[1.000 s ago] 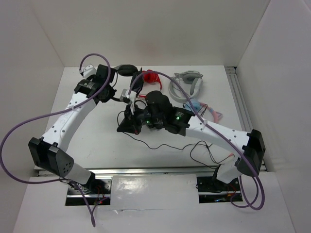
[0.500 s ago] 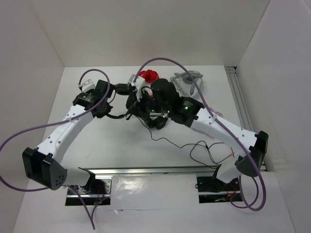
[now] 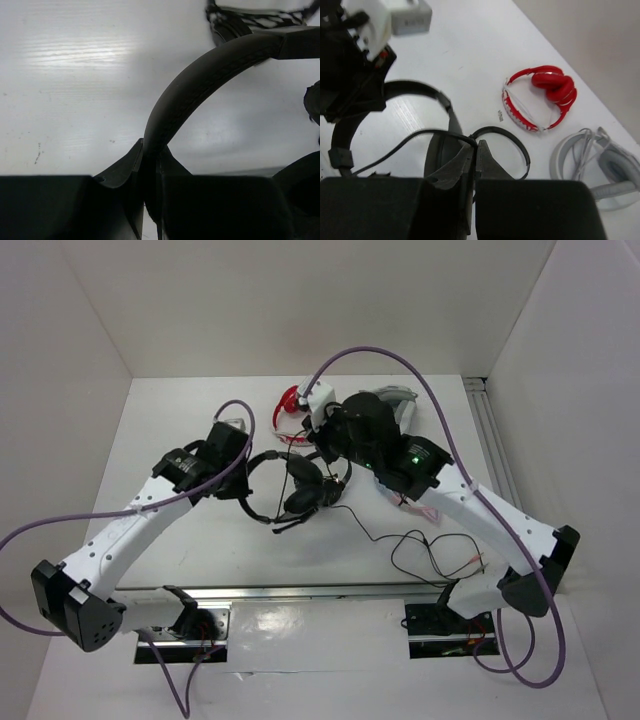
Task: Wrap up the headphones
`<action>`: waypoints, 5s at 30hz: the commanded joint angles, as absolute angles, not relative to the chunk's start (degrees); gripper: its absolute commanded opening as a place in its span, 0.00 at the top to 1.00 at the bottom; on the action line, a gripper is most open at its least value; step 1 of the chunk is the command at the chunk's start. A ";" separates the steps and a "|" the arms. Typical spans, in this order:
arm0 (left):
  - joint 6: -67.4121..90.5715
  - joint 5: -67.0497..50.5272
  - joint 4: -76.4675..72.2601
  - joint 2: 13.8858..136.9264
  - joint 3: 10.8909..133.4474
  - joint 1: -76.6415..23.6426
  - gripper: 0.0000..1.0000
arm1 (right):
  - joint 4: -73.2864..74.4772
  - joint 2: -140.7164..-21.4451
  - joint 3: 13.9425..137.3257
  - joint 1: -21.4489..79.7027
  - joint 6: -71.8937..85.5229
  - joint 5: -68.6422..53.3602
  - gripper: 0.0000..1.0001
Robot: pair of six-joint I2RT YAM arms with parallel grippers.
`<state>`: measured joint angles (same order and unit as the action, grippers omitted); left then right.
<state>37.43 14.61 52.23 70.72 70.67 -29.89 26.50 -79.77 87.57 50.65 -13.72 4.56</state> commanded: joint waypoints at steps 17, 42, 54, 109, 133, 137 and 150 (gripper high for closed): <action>22.94 -4.04 52.03 56.78 73.56 -40.43 1.00 | 11.35 -75.67 78.84 38.14 -14.59 -7.28 0.97; 31.45 -4.93 49.13 55.98 87.98 -40.96 1.00 | -47.61 -78.83 48.08 36.72 19.93 -45.53 0.87; 48.68 17.04 51.33 56.51 94.92 -40.96 1.00 | -69.95 -89.38 40.62 44.64 28.83 -42.19 0.70; 48.25 38.50 65.39 92.99 100.65 -12.03 1.00 | 0.68 -65.83 66.34 66.97 -8.85 -7.42 1.00; 29.36 26.31 60.81 64.95 79.54 -49.20 1.00 | 8.89 -64.96 75.94 45.54 -26.80 5.27 1.00; 28.56 21.11 62.05 63.02 81.30 -54.04 1.00 | 4.59 -64.95 72.88 42.71 -25.66 4.66 1.00; 32.25 20.91 63.19 60.29 103.43 -55.37 1.00 | -16.37 -70.39 59.88 24.10 -1.18 -36.43 0.93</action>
<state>29.43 20.23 63.96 60.75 96.53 -54.94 -1.52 -69.47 64.05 32.14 -13.45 -20.86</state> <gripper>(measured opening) 0.205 0.060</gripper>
